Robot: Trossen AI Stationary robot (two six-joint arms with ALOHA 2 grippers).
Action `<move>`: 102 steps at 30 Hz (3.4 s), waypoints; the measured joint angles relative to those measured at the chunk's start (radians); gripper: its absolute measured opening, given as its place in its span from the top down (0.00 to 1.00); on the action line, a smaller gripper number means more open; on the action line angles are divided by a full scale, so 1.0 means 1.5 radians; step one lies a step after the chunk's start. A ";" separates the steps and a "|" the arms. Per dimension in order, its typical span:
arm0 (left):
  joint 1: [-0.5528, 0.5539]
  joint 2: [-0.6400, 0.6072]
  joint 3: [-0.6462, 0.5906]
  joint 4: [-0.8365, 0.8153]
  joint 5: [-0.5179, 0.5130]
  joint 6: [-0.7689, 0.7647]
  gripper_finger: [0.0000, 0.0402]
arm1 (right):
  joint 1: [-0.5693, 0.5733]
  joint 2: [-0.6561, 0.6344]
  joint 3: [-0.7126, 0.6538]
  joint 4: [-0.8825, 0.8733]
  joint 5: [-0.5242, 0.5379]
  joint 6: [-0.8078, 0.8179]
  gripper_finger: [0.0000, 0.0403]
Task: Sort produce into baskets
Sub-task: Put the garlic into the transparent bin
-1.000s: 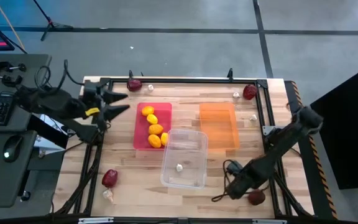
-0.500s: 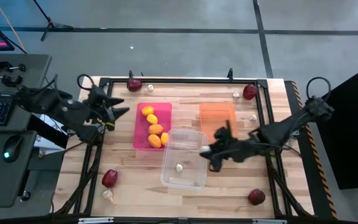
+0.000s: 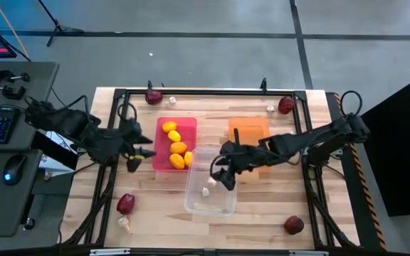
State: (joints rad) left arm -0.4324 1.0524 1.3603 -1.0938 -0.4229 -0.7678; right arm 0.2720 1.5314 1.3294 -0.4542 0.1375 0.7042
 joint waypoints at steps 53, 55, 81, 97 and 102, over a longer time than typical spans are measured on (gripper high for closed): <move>-0.457 0.496 -0.201 0.107 0.326 0.222 0.43 | -0.107 -0.003 0.052 -0.144 0.001 -0.063 0.33; -0.452 0.496 -0.201 0.121 0.323 0.223 0.44 | -0.107 -0.003 0.052 -0.144 0.001 -0.058 0.33; -0.151 0.175 0.021 0.088 -0.020 0.243 0.77 | -0.107 -0.019 0.051 -0.186 -0.011 -0.179 0.33; 0.141 0.439 0.027 0.564 0.235 0.322 0.56 | -0.090 -0.190 0.051 -0.406 0.118 -0.094 0.33; 0.152 0.451 0.027 0.534 0.262 0.301 0.46 | -0.043 -0.211 0.039 -0.473 0.195 -0.052 0.33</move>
State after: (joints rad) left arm -0.2045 1.7286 1.4010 -0.2926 -0.0292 -0.3168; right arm 0.2068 1.2149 1.3877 -1.1635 0.4302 0.6260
